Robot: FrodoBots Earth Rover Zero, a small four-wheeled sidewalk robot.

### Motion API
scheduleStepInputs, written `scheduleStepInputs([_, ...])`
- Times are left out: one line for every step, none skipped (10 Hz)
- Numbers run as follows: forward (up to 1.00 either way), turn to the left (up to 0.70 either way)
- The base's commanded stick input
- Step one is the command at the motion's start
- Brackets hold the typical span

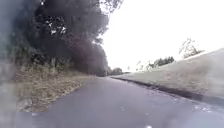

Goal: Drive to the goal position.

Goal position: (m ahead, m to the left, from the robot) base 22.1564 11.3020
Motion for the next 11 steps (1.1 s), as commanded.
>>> scheduleStepInputs([1.00, 0.00])
scheduleStepInputs([1.00, 0.00])
scheduleStepInputs([1.00, 0.00])
scheduleStepInputs([1.00, 0.00])
scheduleStepInputs([1.00, 0.00])
scheduleStepInputs([1.00, 0.00])
scheduleStepInputs([1.00, 0.00])
scheduleStepInputs([1.00, 0.00])
scheduleStepInputs([1.00, 0.00])
scheduleStepInputs([1.00, 0.00])
scheduleStepInputs([1.00, 0.00])
